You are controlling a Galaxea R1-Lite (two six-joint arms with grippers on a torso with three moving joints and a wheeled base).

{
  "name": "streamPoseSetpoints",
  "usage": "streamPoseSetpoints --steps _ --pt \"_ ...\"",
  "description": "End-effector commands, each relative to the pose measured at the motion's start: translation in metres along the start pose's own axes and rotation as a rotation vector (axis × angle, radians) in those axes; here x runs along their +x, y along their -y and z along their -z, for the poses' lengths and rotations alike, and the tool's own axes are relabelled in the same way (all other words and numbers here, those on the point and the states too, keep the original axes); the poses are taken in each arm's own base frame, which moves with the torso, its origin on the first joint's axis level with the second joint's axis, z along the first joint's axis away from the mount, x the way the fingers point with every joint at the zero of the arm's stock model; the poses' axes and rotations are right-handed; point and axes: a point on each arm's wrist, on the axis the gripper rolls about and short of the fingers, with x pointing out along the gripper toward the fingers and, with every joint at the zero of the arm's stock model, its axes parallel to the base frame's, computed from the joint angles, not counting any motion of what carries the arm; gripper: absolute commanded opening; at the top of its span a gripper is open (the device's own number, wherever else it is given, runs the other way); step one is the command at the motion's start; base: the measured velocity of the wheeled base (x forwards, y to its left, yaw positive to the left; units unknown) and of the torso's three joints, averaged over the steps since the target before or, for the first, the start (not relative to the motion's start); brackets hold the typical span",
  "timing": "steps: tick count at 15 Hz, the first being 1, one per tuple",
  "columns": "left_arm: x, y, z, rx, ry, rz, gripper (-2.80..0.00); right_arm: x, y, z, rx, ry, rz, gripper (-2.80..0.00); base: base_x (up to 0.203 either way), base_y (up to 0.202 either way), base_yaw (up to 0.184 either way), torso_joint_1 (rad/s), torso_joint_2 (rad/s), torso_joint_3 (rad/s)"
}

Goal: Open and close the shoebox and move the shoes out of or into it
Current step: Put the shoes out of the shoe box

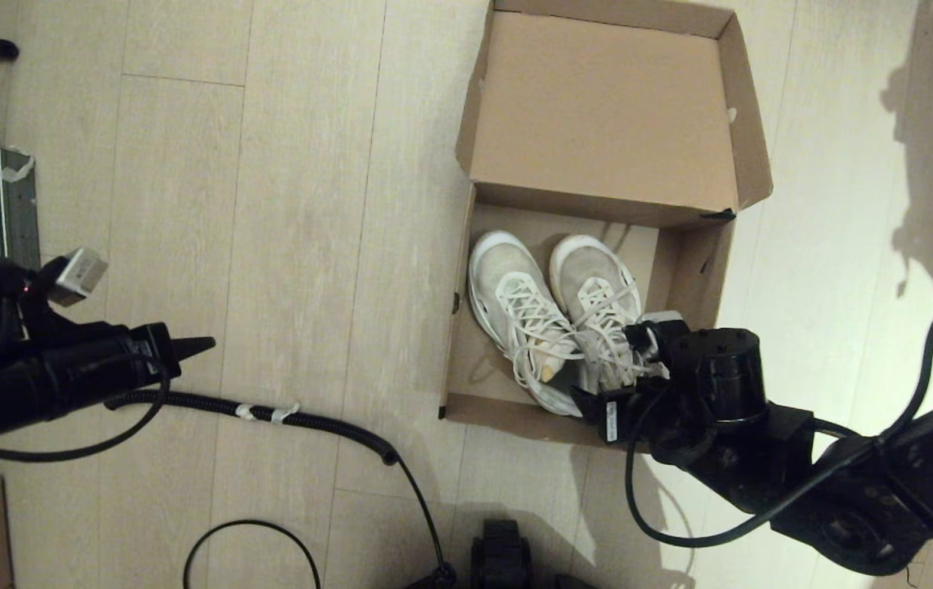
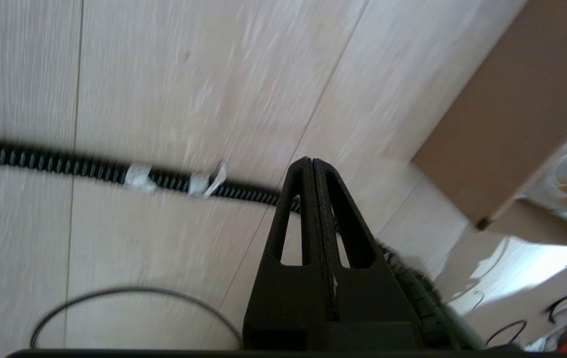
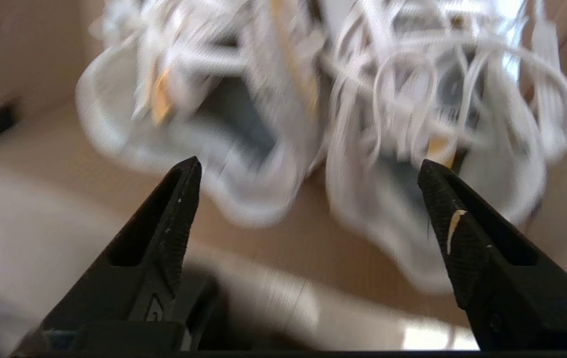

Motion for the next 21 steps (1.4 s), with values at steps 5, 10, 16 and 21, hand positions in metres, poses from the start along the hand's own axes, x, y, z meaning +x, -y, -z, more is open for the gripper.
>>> streamPoseSetpoints --steps 5,10,16,21 --pt "-0.010 0.058 -0.010 0.020 0.072 0.196 -2.80 0.030 -0.006 0.031 -0.033 -0.025 0.082 0.00 0.000 0.000 0.000 0.000 0.00 0.000" --pt "-0.017 0.059 -0.004 0.016 0.065 0.195 -2.80 0.053 -0.012 0.045 -0.008 0.041 0.125 0.00 0.000 0.000 0.000 0.000 0.00 0.000" --pt "-0.020 0.057 -0.004 0.015 0.075 0.185 -2.80 0.068 -0.015 0.050 0.026 0.122 0.164 -2.80 0.000 0.000 0.000 0.000 0.00 0.000" --pt "-0.026 0.059 -0.008 0.021 0.093 0.188 -2.80 0.064 -0.015 0.044 0.026 0.137 0.168 -2.80 0.000 0.000 0.000 0.000 0.00 0.000"
